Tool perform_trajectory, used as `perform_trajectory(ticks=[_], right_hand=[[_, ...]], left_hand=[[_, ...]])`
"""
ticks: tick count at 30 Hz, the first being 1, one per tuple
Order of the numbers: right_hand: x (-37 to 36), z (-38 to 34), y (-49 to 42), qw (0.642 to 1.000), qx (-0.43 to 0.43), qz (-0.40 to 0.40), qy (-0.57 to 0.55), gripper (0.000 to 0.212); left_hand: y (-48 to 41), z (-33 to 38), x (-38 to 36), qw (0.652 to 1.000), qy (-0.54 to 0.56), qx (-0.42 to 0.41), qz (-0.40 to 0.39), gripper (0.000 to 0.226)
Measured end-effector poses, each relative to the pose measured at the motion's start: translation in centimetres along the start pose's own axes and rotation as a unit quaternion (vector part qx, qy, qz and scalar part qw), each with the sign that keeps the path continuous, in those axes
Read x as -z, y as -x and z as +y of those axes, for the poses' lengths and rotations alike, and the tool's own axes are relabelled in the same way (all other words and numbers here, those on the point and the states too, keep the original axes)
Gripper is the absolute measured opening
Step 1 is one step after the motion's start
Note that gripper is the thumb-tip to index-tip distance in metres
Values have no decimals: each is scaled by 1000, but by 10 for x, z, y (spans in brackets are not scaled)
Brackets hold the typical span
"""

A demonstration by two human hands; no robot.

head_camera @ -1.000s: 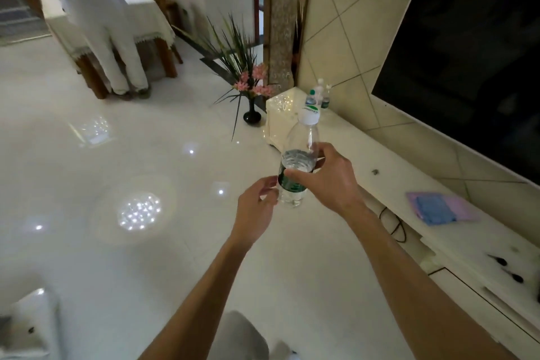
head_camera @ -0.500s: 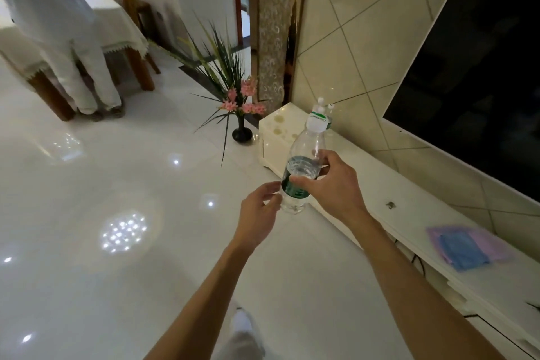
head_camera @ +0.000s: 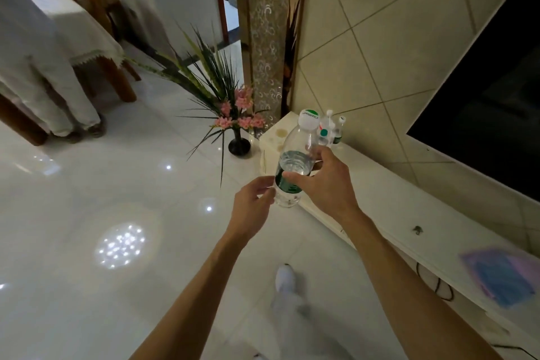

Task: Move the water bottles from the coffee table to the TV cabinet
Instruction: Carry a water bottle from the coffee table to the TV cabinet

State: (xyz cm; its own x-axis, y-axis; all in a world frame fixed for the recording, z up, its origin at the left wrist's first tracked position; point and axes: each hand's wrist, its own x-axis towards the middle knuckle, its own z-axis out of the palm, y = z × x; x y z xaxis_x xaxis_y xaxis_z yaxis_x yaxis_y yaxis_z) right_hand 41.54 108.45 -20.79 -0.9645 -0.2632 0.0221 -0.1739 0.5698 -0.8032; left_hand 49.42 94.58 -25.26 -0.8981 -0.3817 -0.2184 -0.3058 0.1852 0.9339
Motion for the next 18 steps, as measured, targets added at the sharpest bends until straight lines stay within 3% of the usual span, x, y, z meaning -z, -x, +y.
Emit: perform_trajectory(ticks=[10, 18], right_hand=[[-39, 5, -175, 998, -1, -56, -34, 78], [-44, 11, -287, 998, -16, -44, -29, 79]], left_hand=[[-163, 25, 16, 998, -19, 55, 16, 34], [-282, 52, 5, 997, -26, 66, -13, 33]])
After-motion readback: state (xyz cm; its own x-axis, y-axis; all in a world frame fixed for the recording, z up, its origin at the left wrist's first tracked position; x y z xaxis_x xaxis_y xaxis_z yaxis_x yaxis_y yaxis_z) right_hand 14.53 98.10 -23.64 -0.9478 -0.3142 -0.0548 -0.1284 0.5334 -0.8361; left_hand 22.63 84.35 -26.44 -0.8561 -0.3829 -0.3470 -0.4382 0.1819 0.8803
